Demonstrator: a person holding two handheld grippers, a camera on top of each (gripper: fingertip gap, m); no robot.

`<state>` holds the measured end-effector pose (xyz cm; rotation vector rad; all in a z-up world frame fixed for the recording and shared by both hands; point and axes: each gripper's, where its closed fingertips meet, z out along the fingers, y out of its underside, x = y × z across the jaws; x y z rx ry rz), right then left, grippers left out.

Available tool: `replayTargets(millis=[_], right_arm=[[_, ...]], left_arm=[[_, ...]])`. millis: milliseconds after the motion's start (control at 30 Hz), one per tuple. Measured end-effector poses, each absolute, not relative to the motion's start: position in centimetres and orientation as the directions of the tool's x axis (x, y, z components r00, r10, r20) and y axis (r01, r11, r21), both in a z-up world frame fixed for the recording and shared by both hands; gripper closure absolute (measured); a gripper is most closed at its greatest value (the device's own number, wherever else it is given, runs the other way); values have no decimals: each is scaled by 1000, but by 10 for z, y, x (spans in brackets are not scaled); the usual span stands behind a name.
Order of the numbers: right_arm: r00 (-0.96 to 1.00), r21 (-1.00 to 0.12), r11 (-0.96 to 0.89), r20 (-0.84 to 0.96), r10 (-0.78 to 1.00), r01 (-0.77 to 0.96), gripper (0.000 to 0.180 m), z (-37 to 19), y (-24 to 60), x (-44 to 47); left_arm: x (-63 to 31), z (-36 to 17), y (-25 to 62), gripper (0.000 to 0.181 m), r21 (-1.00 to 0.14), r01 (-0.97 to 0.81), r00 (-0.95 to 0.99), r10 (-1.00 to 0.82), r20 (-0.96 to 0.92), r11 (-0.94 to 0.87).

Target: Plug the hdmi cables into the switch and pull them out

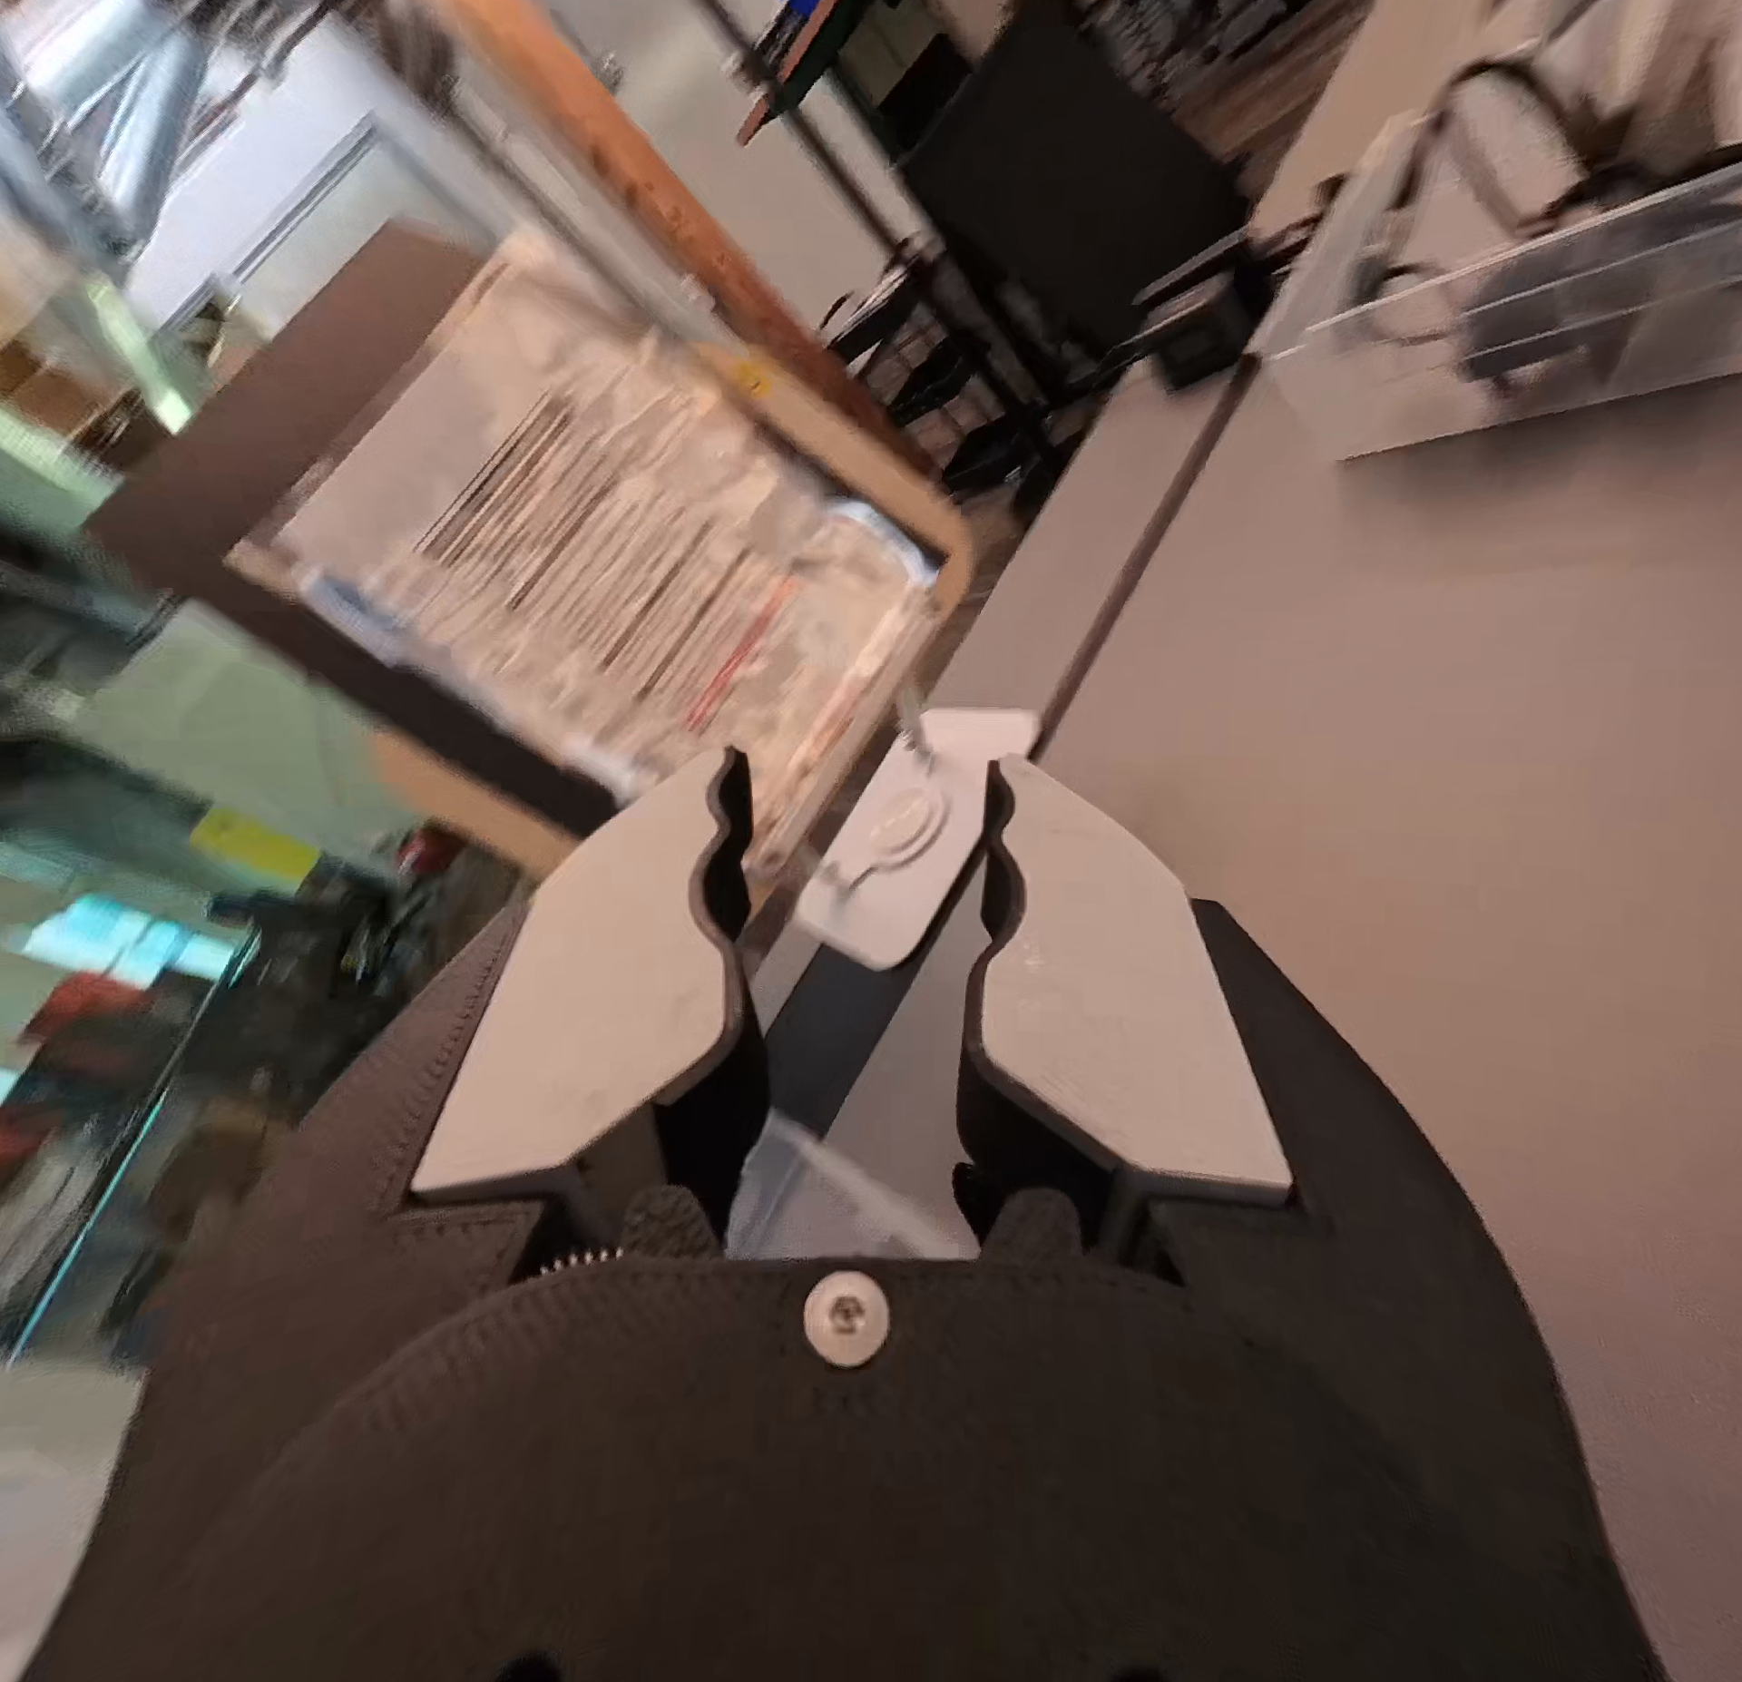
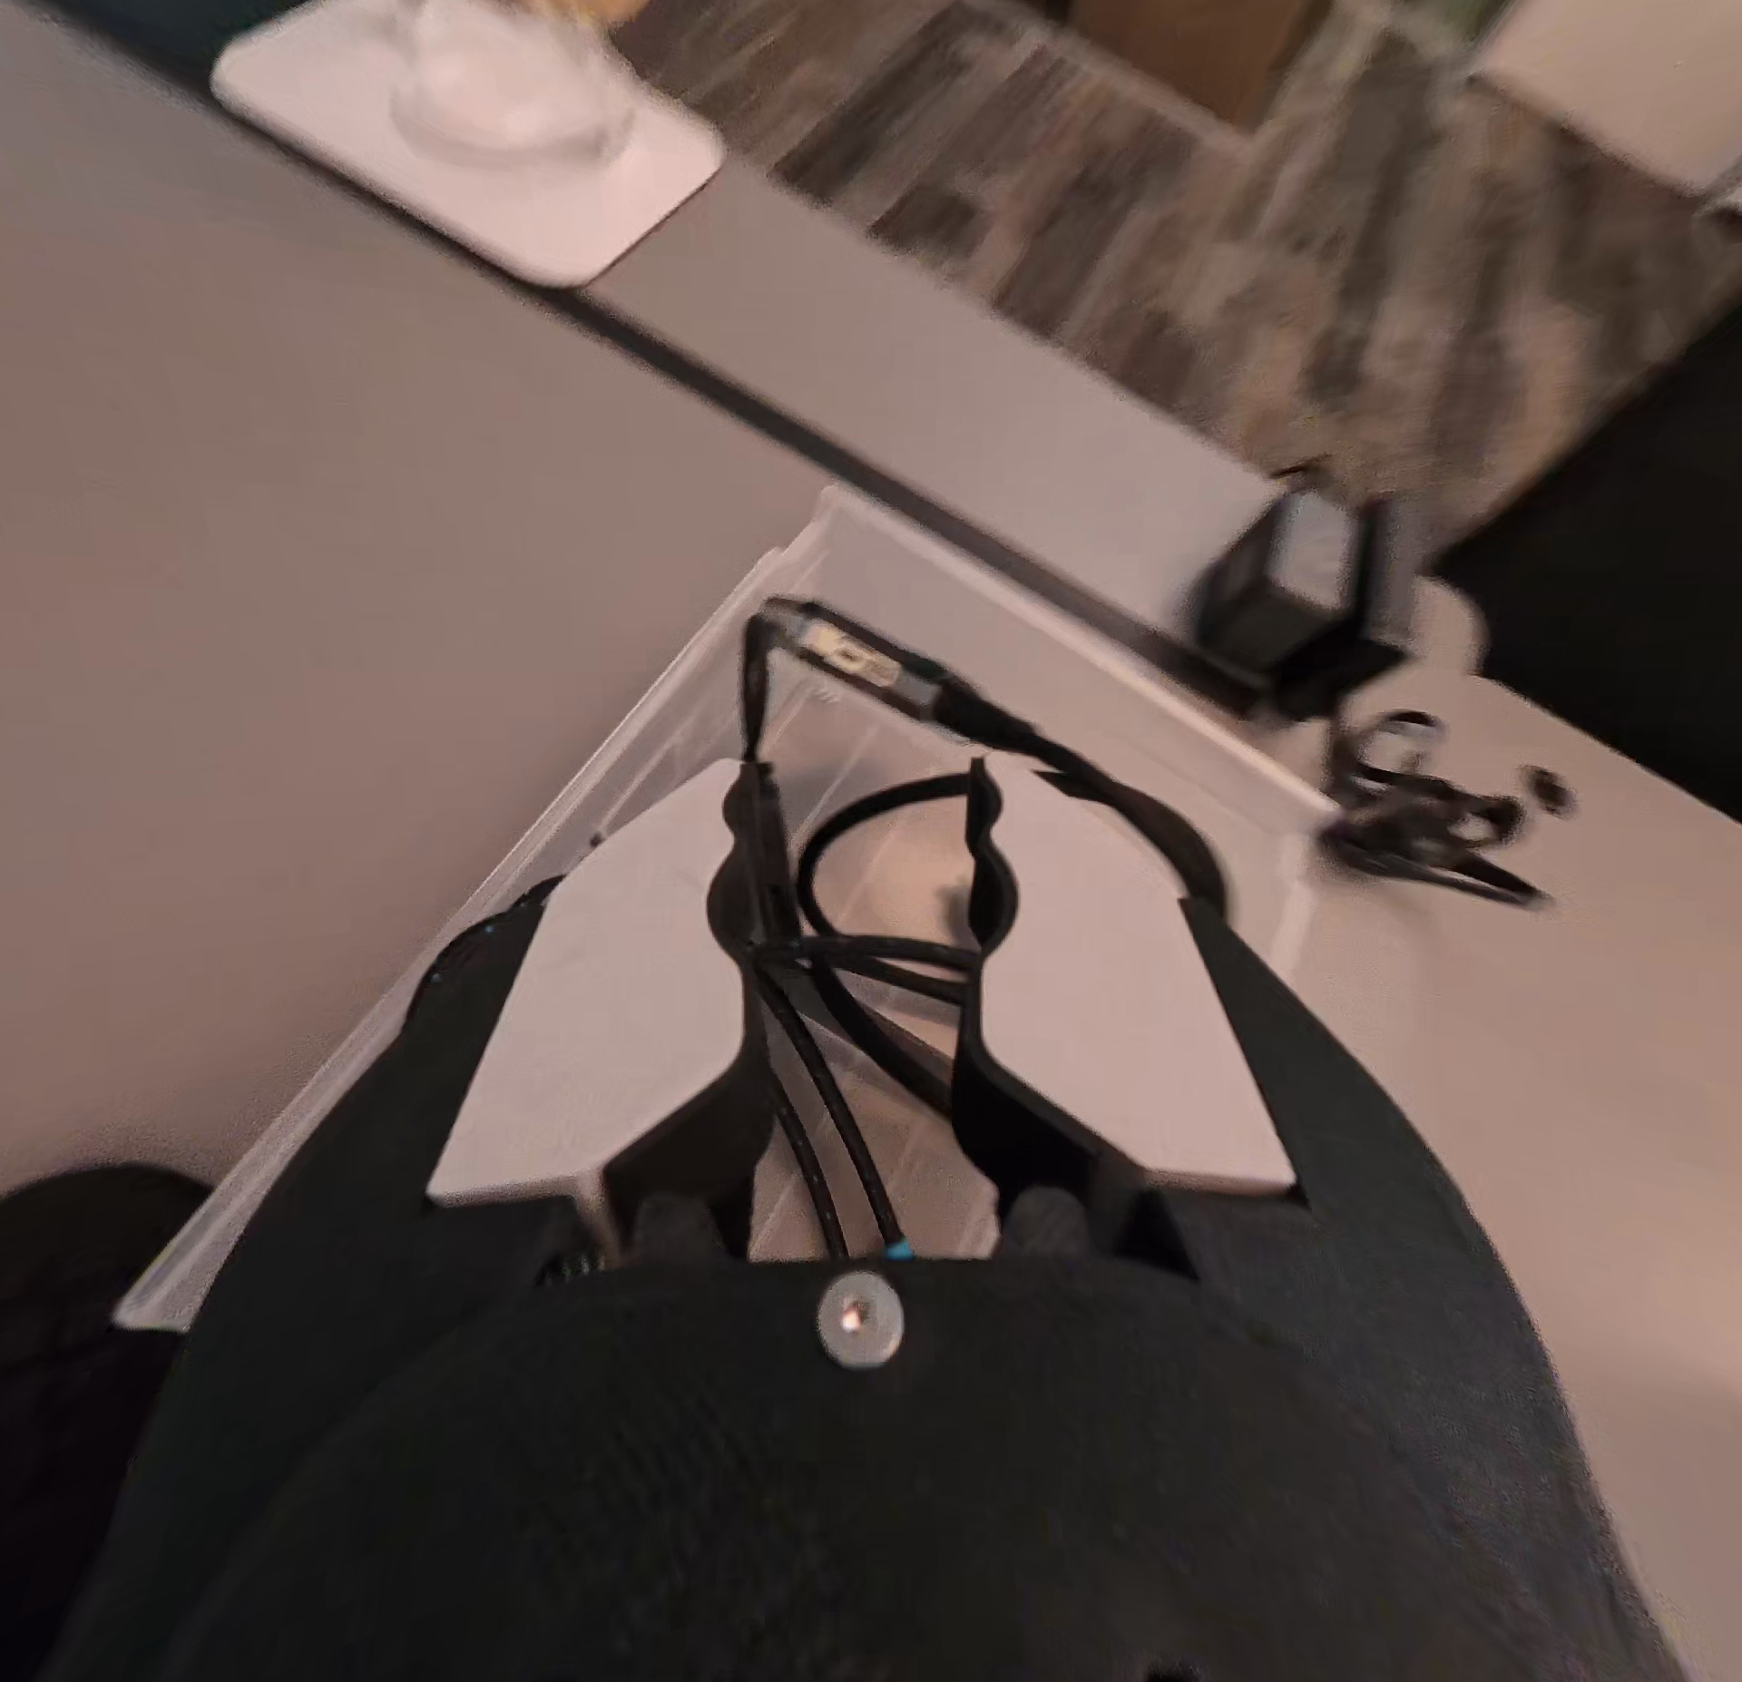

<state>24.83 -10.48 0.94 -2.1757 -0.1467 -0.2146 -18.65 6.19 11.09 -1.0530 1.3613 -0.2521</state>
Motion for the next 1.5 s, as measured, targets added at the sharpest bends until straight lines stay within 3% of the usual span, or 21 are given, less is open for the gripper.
replayTargets(millis=[133,233,333,467,600,700,833,967,1133,1167,1500], right_arm=[[918,-859,-506,138,-371,-75,145,52,-176,290],[866,-761,-573,30,-500,-305,133,9,-224,312],[852,-587,-674,-52,-521,-448,129,-47,-243,319],[796,-397,-702,-147,-587,-591,146,-94,-243,319],[742,-369,-651,-207,-637,-663,155,-97,-242,321],[717,-383,-615,-237,-656,-689,165,-99,-242,327],[725,-325,-650,-238,-646,-687,164,-120,-235,325],[744,-270,-693,-234,-626,-668,163,-126,-232,317],[813,-183,-811,-324,-484,-556,165,-126,-219,274],[837,-176,-839,-314,-448,-515,166,-126,-215,266],[950,-3,-960,-145,-278,-281,163,-126,-174,209]], left_arm=[[-258,110,124,126,-847,-498,527,-711,-465,185],[-319,80,157,113,-871,-460,677,-702,-221,-169],[-382,38,185,100,-790,-393,821,-566,-71,-470],[-445,-11,197,88,-658,-314,914,-407,-13,-684],[-479,-59,182,90,-450,-266,947,-318,41,-852],[-483,-85,175,92,-331,-282,945,-321,68,-901],[-474,-98,171,103,-276,-316,927,-357,114,-908],[-468,-107,165,130,-223,-336,918,-371,141,-915],[-473,-134,154,161,-57,-360,924,-364,114,-931],[-471,-136,152,175,-33,-377,919,-378,112,-926],[-406,-138,133,172,63,-571,821,-567,68,-819]])
